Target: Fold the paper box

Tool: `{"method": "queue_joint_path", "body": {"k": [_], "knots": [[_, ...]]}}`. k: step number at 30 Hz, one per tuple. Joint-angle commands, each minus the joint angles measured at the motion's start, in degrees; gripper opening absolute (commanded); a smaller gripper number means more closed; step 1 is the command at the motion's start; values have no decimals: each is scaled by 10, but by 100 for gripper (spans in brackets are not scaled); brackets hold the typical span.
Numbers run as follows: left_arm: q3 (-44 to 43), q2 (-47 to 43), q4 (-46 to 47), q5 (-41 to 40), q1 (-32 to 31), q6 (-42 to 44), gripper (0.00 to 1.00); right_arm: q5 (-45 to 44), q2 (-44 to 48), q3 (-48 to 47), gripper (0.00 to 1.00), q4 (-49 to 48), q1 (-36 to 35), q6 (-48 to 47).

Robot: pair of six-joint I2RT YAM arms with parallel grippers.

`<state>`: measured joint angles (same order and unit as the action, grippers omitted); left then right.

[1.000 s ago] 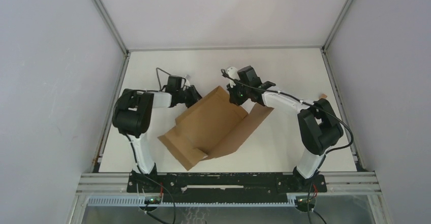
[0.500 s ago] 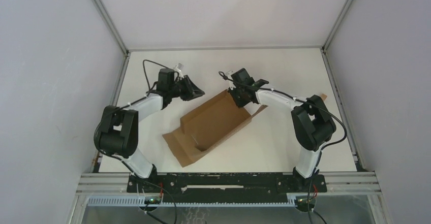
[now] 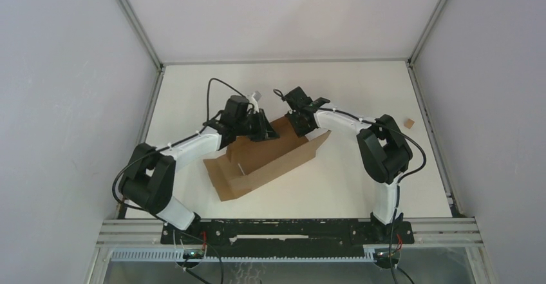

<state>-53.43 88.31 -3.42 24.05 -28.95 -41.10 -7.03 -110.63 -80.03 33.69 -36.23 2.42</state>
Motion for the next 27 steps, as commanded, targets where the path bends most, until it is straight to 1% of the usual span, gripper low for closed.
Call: {"method": "queue_joint_path", "body": {"k": [1,6,11,20,21,23,24,27], "knots": [[15,24,-4,-61,-33,1,15,-15,-2,-11,4,13,-10,23],[20,57,2,-88,-62,-7,11,0,-12,-9,9,18,-17,20],[23,82,13,-91,-70,-11,10,11,-15,-8,19,26,-20,16],[30,83,26,-95,-72,-18,9,18,-34,-7,26,32,-24,21],[31,82,28,-95,-73,-19,9,18,-37,-7,23,32,-24,22],[31,81,28,-94,-72,-20,9,16,-40,-7,13,33,-24,23],[31,80,28,-94,-72,-20,9,10,-41,-7,11,33,-23,24],[32,82,28,-91,-73,-19,9,-16,-36,-7,9,37,-21,26]]}}
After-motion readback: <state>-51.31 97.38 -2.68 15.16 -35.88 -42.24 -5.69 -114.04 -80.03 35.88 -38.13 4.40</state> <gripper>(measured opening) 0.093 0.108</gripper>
